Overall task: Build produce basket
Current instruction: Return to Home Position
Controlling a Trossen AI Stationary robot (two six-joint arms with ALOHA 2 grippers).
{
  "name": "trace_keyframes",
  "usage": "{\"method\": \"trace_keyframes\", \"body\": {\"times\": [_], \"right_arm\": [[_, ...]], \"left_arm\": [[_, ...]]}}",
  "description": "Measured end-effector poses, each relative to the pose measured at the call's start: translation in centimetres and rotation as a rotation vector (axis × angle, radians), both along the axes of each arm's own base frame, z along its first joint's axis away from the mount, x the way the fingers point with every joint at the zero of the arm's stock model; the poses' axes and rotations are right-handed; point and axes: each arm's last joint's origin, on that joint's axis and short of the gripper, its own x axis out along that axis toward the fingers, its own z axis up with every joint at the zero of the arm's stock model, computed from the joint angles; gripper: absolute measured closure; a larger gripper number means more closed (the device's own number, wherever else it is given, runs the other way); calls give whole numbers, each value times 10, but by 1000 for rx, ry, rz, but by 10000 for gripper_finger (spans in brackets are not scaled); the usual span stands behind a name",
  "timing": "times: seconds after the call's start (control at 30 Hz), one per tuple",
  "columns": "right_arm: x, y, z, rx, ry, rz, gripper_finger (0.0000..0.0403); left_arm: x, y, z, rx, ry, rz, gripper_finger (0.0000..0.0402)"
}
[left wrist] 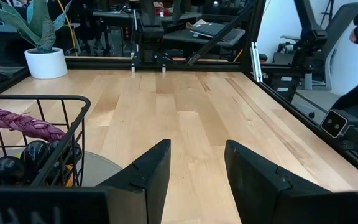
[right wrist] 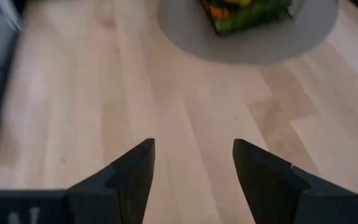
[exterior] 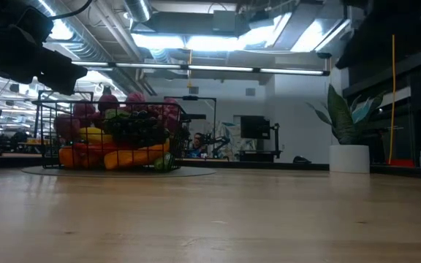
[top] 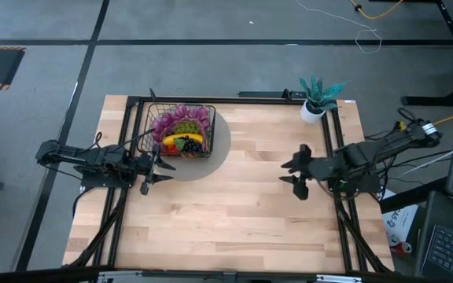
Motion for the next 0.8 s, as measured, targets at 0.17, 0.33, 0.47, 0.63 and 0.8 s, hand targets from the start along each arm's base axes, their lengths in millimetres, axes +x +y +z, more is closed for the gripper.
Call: {"method": "trace_keyframes", "body": {"times": [0.17, 0.33, 0.47, 0.63, 0.8], "right_arm": [[-14, -4, -11, 70, -149, 14, 182], [-19, -7, -32, 109, -159, -29, 182], [-21, -9, -38, 28, -170, -59, 182], [-33, -11, -30, 0, -220, -23, 182], [-53, -14, -21, -26, -272, -15, 182]], "left_arm": [[0, 0, 0, 0, 0, 0, 255], [0, 0, 0, 0, 0, 0, 255], [0, 0, 0, 0, 0, 0, 255], [0, 0, 0, 0, 0, 0, 255], [0, 0, 0, 0, 0, 0, 255]]}}
